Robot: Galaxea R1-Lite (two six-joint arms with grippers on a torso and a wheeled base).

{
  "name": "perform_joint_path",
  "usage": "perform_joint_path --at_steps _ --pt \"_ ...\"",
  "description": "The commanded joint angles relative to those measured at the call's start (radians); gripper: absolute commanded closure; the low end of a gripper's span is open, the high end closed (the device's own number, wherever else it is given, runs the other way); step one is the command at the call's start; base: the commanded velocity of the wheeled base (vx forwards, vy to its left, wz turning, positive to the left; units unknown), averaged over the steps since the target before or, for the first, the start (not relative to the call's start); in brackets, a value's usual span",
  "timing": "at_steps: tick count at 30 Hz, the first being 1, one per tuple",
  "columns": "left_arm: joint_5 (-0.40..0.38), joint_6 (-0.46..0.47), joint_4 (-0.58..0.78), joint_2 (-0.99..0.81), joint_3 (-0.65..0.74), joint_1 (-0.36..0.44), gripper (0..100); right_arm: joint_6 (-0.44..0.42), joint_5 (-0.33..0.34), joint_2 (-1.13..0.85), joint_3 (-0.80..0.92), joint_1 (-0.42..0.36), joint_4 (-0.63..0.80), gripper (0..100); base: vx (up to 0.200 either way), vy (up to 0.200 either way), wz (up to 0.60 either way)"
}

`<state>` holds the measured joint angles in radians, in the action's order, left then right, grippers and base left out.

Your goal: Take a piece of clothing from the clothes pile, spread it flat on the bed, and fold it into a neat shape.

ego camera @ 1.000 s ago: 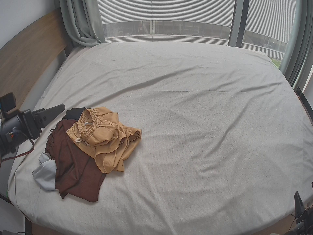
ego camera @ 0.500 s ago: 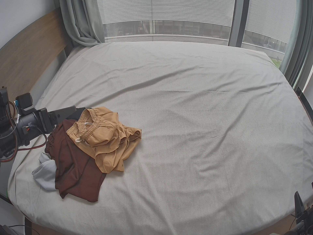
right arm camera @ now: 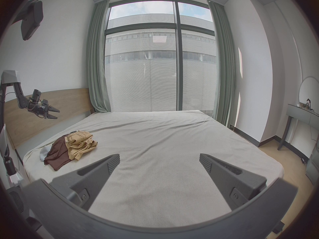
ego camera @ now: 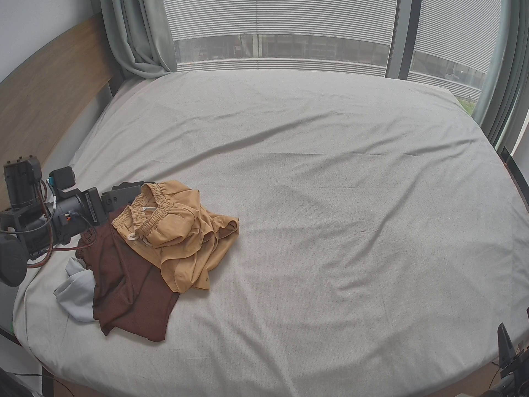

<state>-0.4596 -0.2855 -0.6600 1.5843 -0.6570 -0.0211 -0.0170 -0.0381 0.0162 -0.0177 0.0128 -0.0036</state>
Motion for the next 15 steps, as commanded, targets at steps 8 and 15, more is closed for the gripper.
perform_joint_path --at_steps 8,15 --pt "-0.016 -0.006 -0.006 0.134 -0.072 -0.016 0 0.0 0.0 -0.002 0.018 0.0 0.001 0 0.0 0.0 0.0" --pt "-0.041 -0.006 -0.013 0.227 -0.128 -0.02 0 0.0 0.0 -0.002 0.018 0.0 -0.001 0 0.0 0.0 0.0"
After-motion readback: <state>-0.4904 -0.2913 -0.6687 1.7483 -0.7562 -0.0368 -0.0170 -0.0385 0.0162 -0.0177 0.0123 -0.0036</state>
